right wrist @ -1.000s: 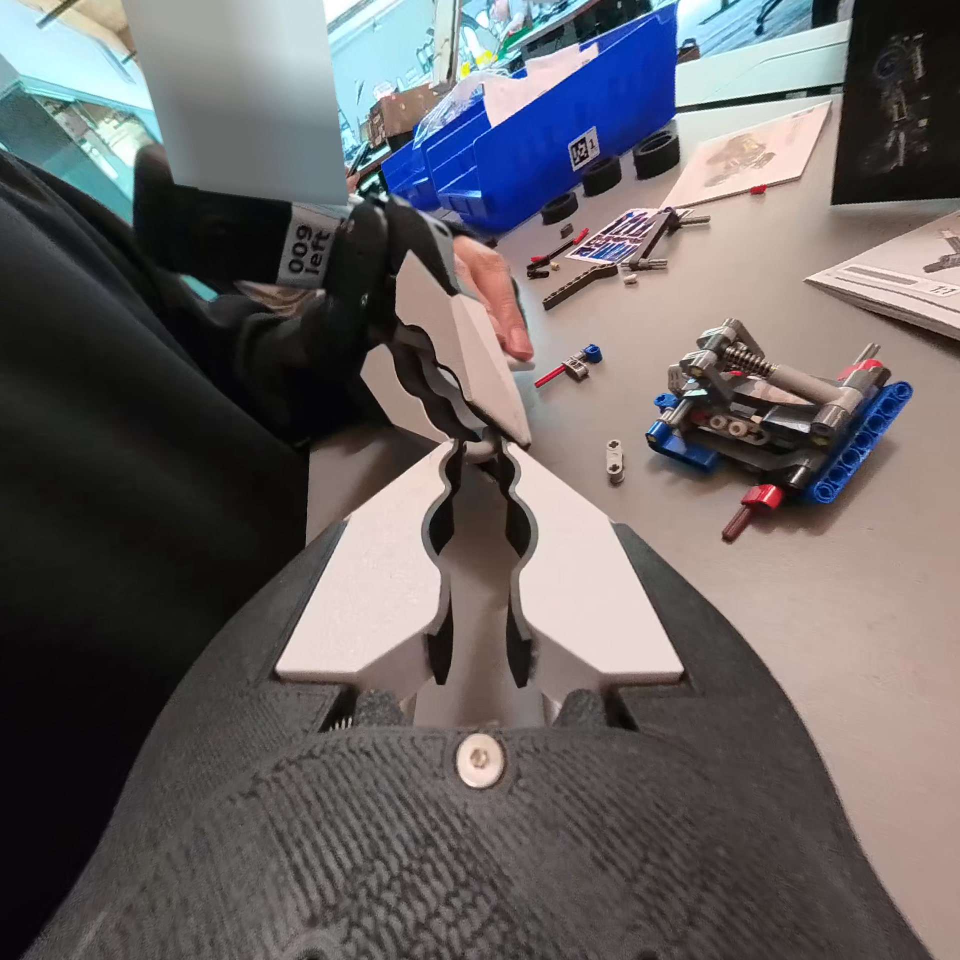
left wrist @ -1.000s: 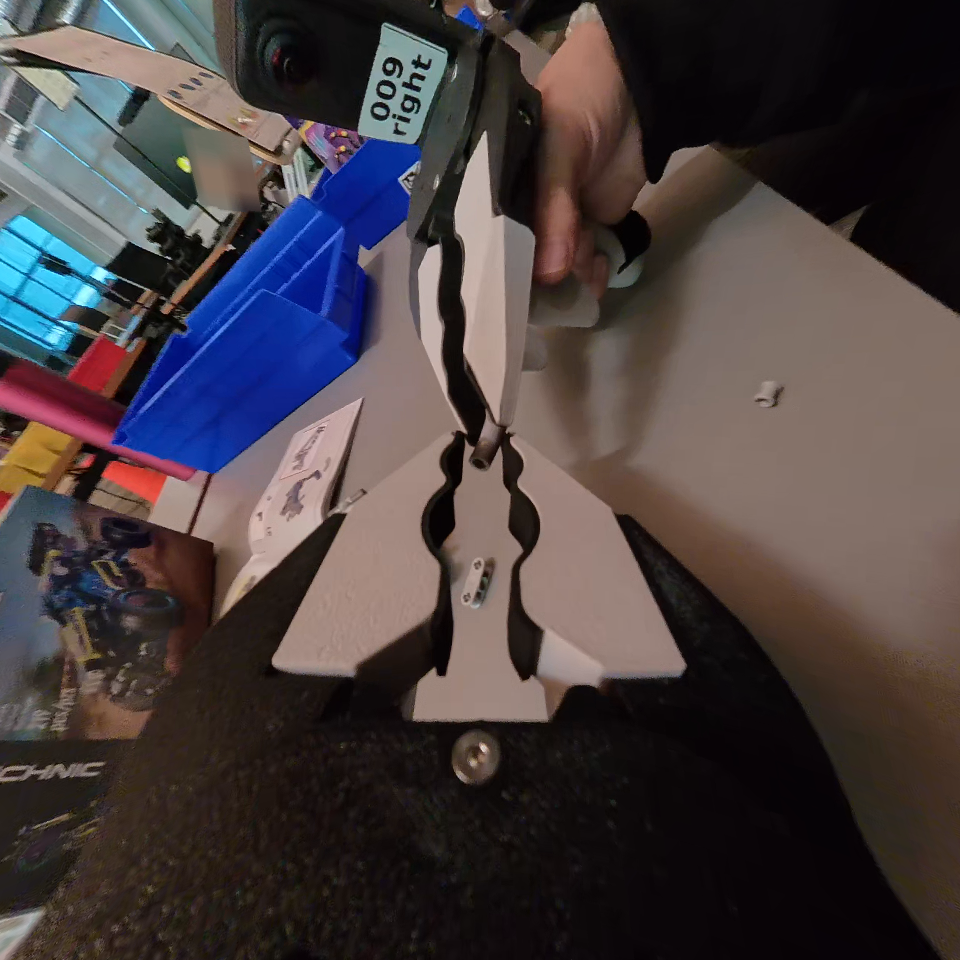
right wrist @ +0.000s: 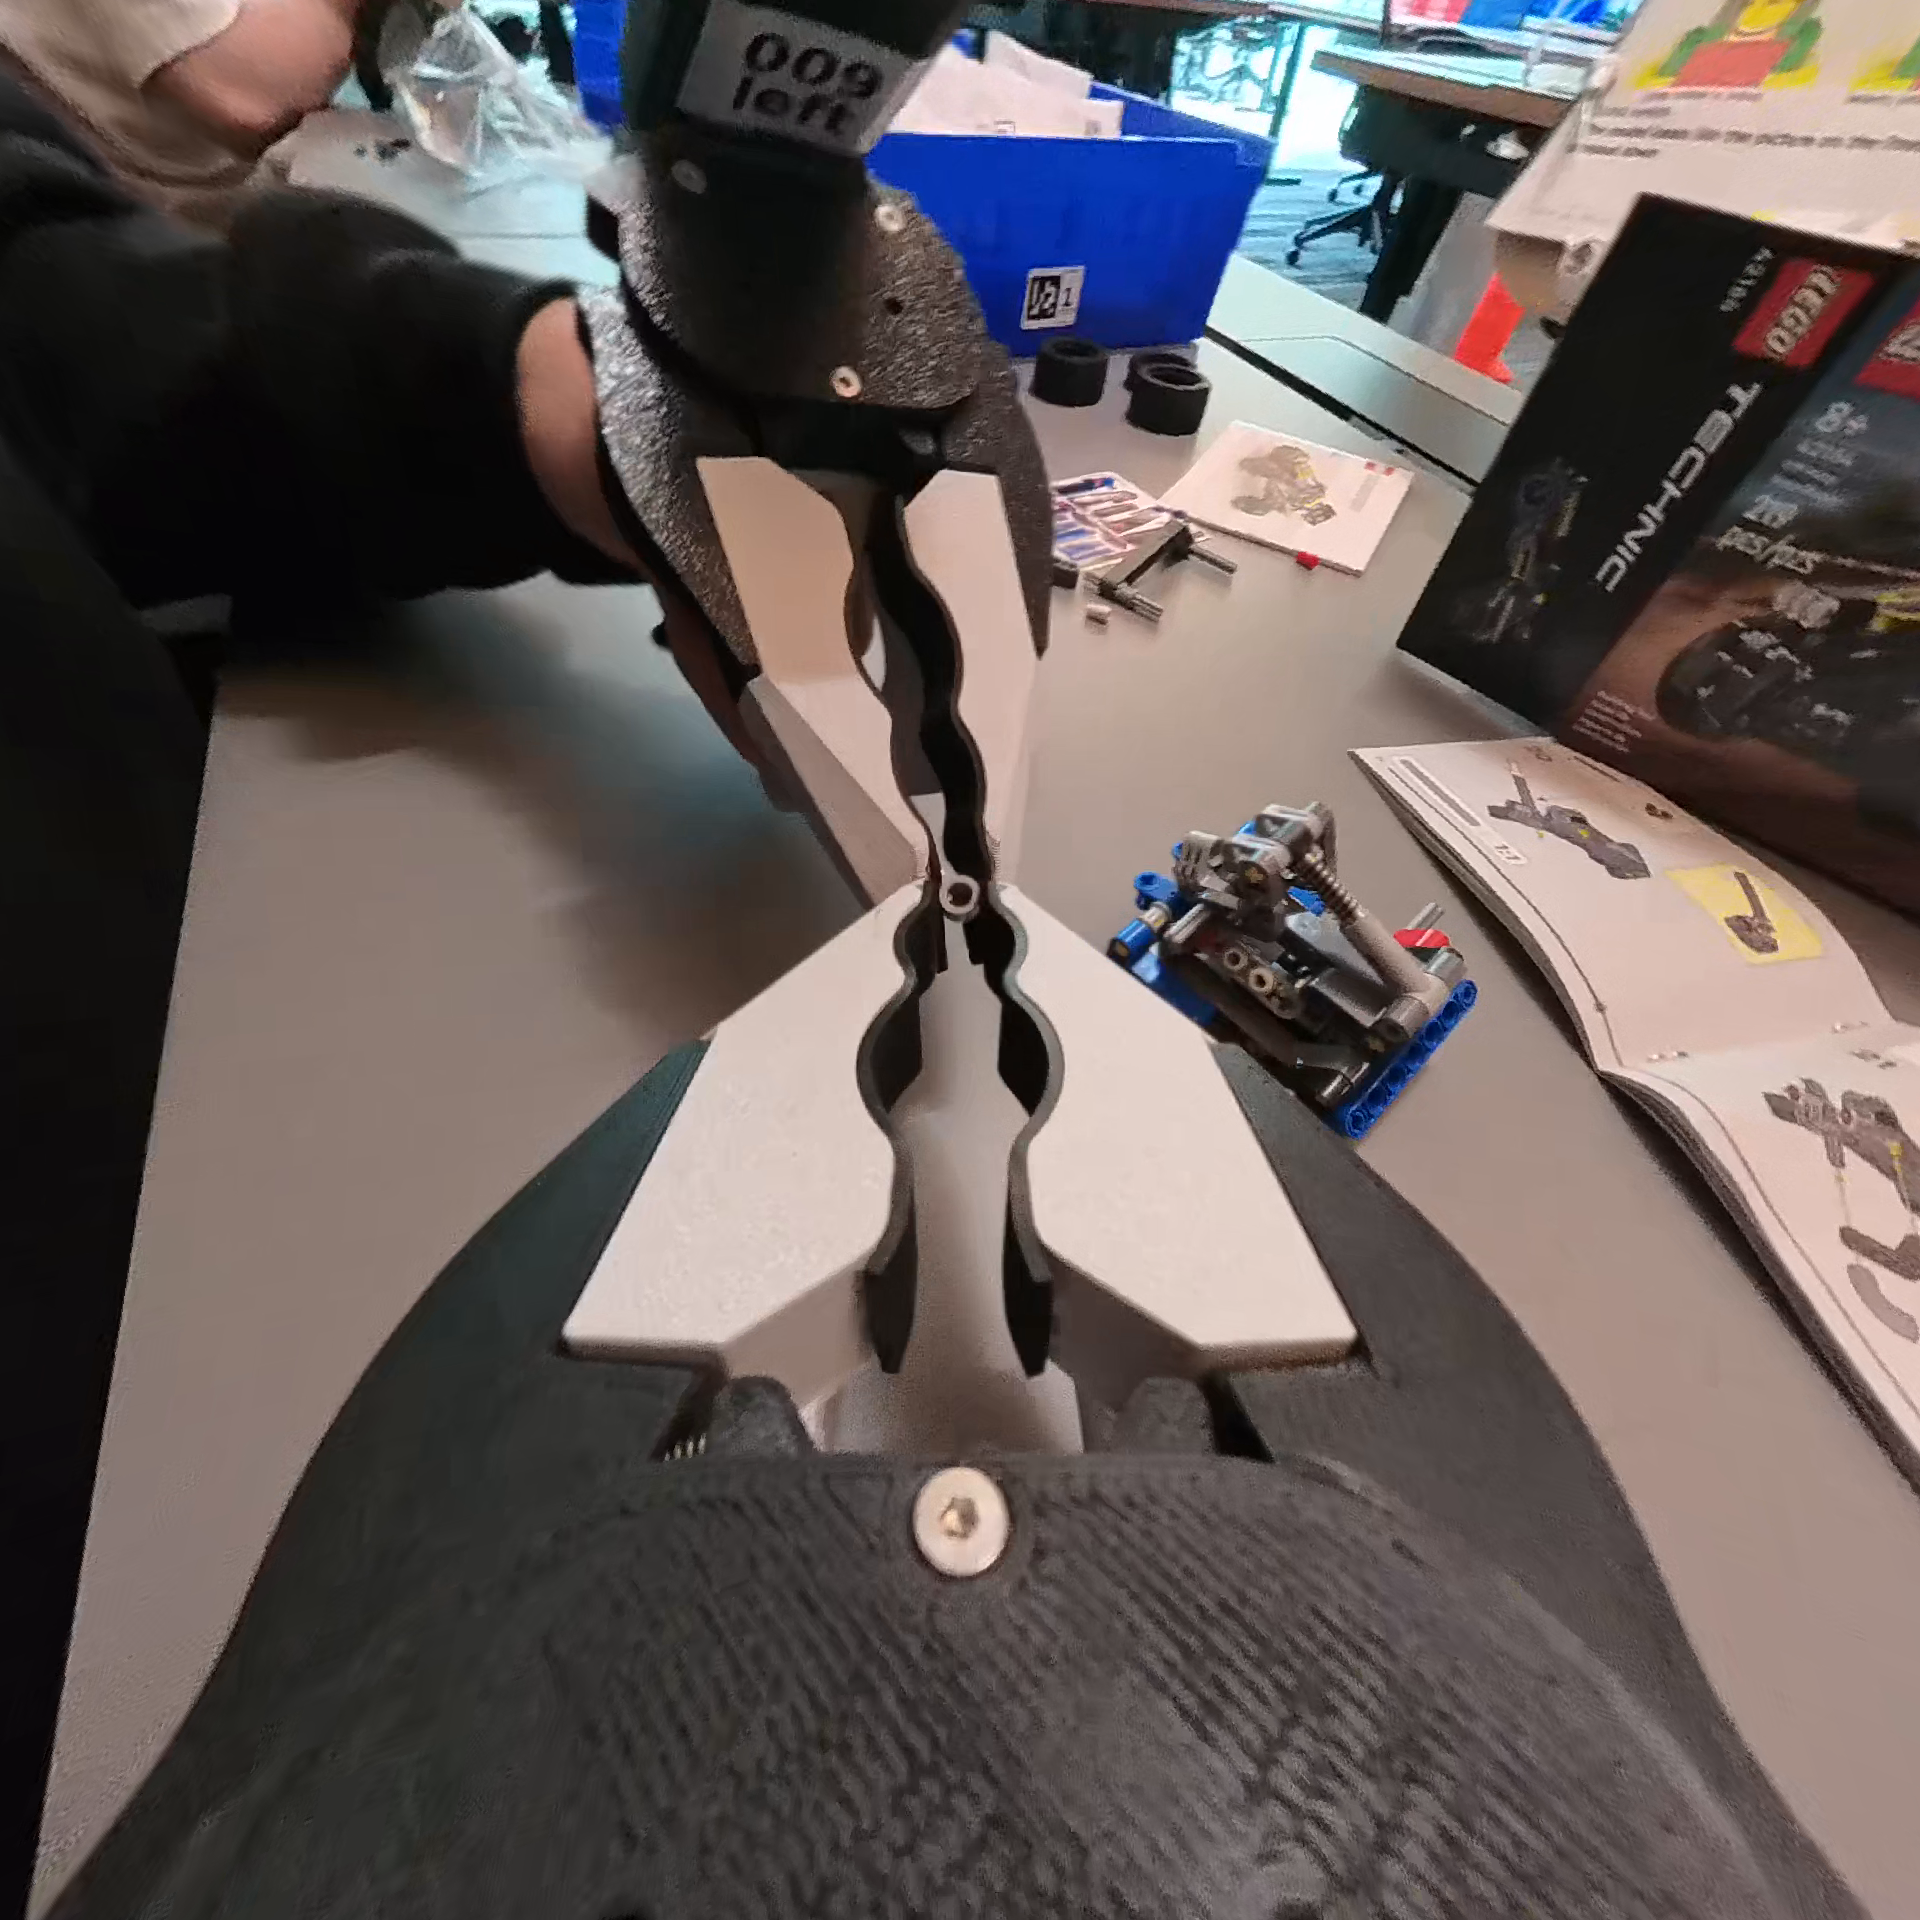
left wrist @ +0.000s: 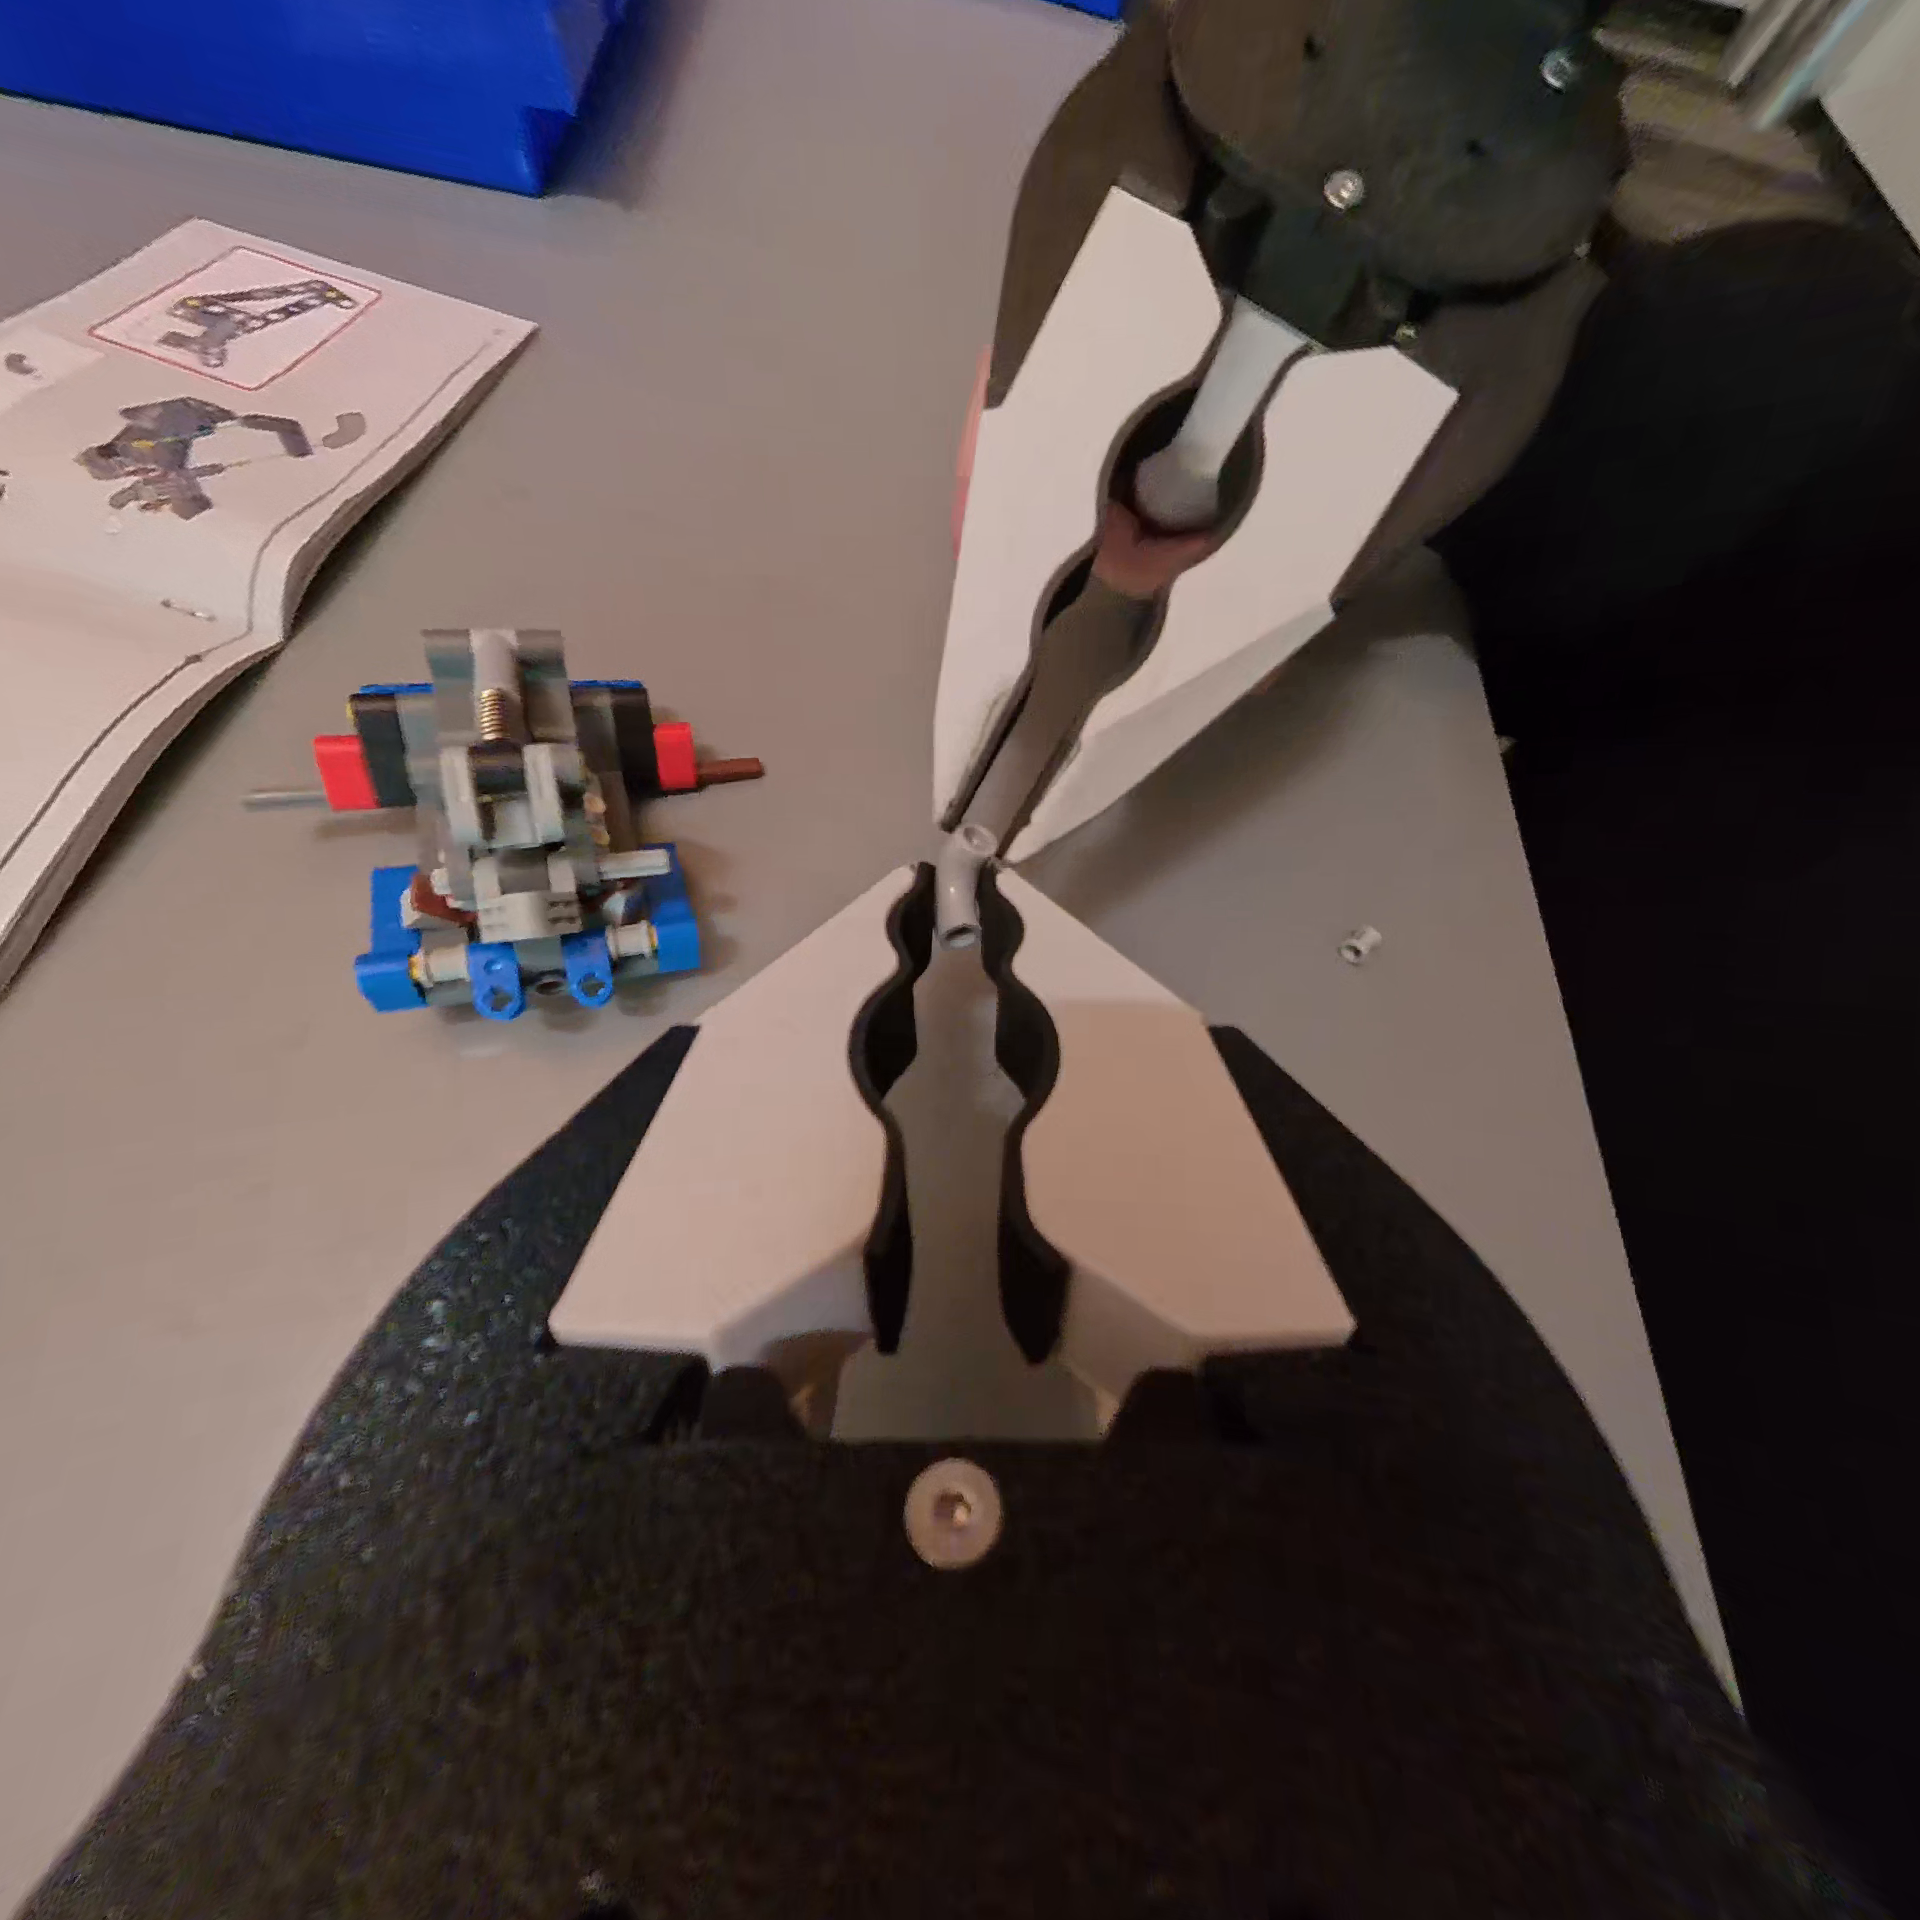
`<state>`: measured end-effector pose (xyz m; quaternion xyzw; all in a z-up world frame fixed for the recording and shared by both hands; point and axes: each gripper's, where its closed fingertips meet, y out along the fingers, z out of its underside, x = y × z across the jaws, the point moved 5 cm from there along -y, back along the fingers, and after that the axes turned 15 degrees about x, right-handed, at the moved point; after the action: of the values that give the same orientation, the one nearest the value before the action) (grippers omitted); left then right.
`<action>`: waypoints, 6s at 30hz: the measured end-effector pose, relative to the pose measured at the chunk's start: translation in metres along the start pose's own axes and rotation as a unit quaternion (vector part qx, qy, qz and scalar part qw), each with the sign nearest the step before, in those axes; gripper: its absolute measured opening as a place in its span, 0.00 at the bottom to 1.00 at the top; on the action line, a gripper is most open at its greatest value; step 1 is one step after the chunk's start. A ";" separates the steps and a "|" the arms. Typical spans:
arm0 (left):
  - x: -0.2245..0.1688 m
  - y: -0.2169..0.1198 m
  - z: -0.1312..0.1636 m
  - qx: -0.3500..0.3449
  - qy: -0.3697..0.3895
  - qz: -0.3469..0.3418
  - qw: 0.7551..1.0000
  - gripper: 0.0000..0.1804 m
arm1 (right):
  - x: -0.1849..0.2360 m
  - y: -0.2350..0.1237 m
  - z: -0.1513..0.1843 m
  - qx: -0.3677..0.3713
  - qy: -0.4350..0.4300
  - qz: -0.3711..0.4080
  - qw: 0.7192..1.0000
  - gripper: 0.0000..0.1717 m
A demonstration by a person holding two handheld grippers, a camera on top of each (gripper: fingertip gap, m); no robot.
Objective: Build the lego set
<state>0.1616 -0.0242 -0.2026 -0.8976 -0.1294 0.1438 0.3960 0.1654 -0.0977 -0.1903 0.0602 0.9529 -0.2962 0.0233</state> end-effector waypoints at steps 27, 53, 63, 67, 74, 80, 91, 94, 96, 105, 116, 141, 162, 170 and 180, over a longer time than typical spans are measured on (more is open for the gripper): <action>0.003 -0.007 -0.007 -0.072 -0.019 0.031 0.997 0.02 | -0.012 -0.015 0.002 -0.037 0.129 -0.041 0.990 0.02; 0.010 -0.007 -0.002 -0.116 -0.405 0.354 0.835 0.02 | 0.015 0.005 -0.001 0.141 -0.477 0.396 0.772 0.05; 0.023 -0.006 -0.001 -0.103 -0.333 0.208 0.914 0.04 | 0.009 0.006 0.007 0.138 -0.398 0.419 0.805 0.00; 0.026 -0.010 -0.001 -0.104 -0.311 0.184 0.927 0.00 | 0.004 0.004 0.008 0.132 -0.390 0.421 0.808 0.00; 0.026 -0.039 0.029 -0.031 -0.198 0.077 0.977 0.00 | -0.006 0.003 0.030 0.193 -0.376 0.389 0.819 0.00; 0.085 -0.106 0.078 0.033 -0.122 -0.221 0.967 0.10 | -0.014 0.007 0.035 0.207 -0.370 0.403 0.811 0.00; 0.121 -0.066 0.091 0.136 -0.170 -0.203 0.955 0.09 | -0.013 0.011 0.034 0.229 -0.357 0.370 0.827 0.00; 0.121 -0.064 0.090 0.130 -0.180 -0.191 0.956 0.03 | -0.012 0.010 0.035 0.228 -0.353 0.367 0.830 0.00; 0.117 -0.065 0.086 0.130 -0.140 -0.194 0.962 0.03 | -0.013 0.010 0.032 0.219 -0.330 0.354 0.847 0.00; 0.011 -0.050 -0.002 -0.017 -0.004 0.079 0.997 0.03 | 0.007 0.003 -0.025 0.059 -0.330 0.300 0.893 0.15; 0.004 -0.028 -0.007 0.021 -0.088 0.200 0.976 0.03 | 0.020 0.008 -0.014 0.105 -0.358 0.240 0.896 0.03; 0.010 -0.028 -0.010 -0.122 -0.208 0.160 0.957 0.02 | 0.003 -0.003 -0.006 0.051 -0.212 0.273 0.937 0.15; 0.010 -0.001 -0.006 -0.147 -0.403 0.332 0.840 0.02 | 0.012 0.006 0.000 0.113 -0.394 0.411 0.814 0.05; 0.024 -0.012 -0.009 -0.171 -0.313 0.213 0.909 0.03 | 0.004 0.007 0.008 0.160 -0.385 0.421 0.805 0.03; 0.072 -0.025 0.006 -0.075 0.005 -0.094 0.993 0.18 | -0.013 0.025 0.018 0.181 -0.385 0.387 0.818 0.02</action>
<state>0.2235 0.0207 -0.1991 -0.9095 -0.2219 0.0916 0.3395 0.1817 -0.0891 -0.2182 0.3079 0.6934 -0.4293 0.4900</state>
